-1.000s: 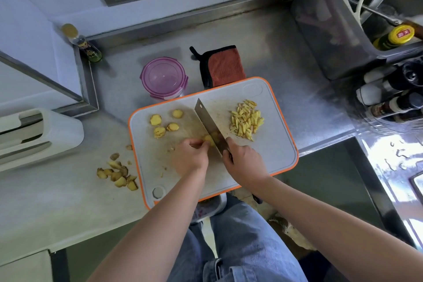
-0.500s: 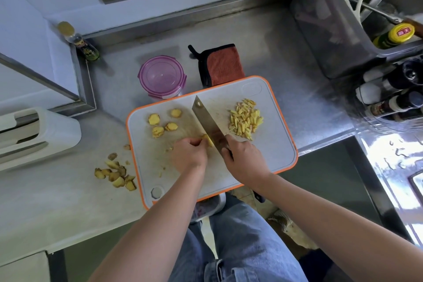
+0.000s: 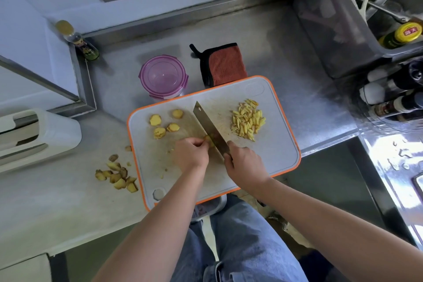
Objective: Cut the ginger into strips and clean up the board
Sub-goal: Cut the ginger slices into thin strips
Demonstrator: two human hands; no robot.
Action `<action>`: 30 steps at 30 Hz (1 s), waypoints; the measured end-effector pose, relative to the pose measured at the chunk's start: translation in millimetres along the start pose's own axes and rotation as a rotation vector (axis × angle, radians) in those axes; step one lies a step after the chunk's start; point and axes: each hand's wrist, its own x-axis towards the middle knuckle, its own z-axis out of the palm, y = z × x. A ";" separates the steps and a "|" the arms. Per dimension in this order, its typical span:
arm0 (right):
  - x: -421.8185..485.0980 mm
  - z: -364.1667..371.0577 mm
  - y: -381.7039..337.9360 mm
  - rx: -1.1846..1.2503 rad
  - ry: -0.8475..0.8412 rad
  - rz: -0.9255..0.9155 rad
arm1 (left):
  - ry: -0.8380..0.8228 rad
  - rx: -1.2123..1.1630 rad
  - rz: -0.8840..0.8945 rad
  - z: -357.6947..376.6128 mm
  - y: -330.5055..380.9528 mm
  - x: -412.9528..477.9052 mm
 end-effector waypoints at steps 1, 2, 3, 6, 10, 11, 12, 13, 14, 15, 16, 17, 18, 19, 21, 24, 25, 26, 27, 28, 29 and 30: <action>-0.4 1.6 -0.1 0.002 0.001 0.001 | -0.001 -0.014 -0.007 0.0 0.3 0.7; -0.3 2.4 -0.2 0.006 0.002 0.006 | -0.004 -0.025 -0.011 -0.1 0.5 1.0; 0.0 2.6 -0.2 0.012 0.004 0.011 | -0.007 -0.033 -0.012 -0.3 0.8 1.3; 0.2 1.6 1.0 0.030 0.001 0.016 | -0.012 -0.027 -0.018 0.7 -1.5 1.8; 0.6 -2.5 2.0 0.026 0.010 -0.003 | -0.004 -0.033 -0.021 0.7 -2.7 3.1; -0.1 -3.7 1.8 0.004 0.007 -0.012 | -0.003 -0.025 -0.019 0.1 -2.6 3.0; -1.6 -4.5 1.9 -0.018 -0.003 -0.017 | -0.002 -0.024 -0.021 -0.4 -2.6 3.0; -4.1 -5.4 2.1 -0.030 -0.017 -0.017 | -0.002 -0.028 -0.026 -0.7 -2.4 3.0; -6.9 -5.8 2.8 -0.030 -0.033 -0.013 | -0.006 -0.038 -0.031 -0.2 -2.7 3.5; -9.9 -6.0 3.4 -0.022 -0.046 -0.006 | -0.011 -0.049 -0.033 0.0 -3.2 4.1; -12.1 -5.6 4.0 -0.015 -0.054 0.001 | -0.018 -0.057 -0.038 0.5 -4.1 4.6; -12.2 -4.9 3.7 -0.012 -0.054 0.005 | -0.023 -0.060 -0.041 0.4 -4.0 4.9; -10.3 -3.9 2.1 -0.008 -0.048 0.009 | -0.031 -0.058 -0.041 0.2 -4.1 5.7; -6.8 -2.8 -0.7 0.001 -0.036 0.013 | -0.040 -0.052 -0.039 -0.1 -4.7 6.5; 5.5 -1.5 -8.1 0.041 0.006 0.016 | -0.049 -0.049 -0.037 -1.0 -4.8 7.8; 18.4 -1.6 -13.0 0.106 0.078 0.017 | -0.063 -0.069 -0.048 -0.3 -7.5 10.2; 19.0 -2.1 -11.8 0.118 0.095 0.020 | -0.065 -0.072 -0.055 -0.4 -8.1 10.5; 18.5 -2.8 -9.2 0.128 0.113 0.025 | -0.065 -0.085 -0.063 0.1 -8.6 10.9; 17.8 -3.9 -5.9 0.133 0.129 0.037 | -0.067 -0.096 -0.071 0.7 -8.9 11.4; 17.3 -5.5 -2.6 0.140 0.144 0.052 | -0.071 -0.104 -0.075 1.0 -9.0 11.8; 17.0 -8.4 0.0 0.154 0.159 0.068 | -0.075 -0.107 -0.078 1.3 -9.6 12.2; 17.0 -11.6 2.4 0.169 0.169 0.075 | -0.080 -0.110 -0.078 1.3 -10.0 12.6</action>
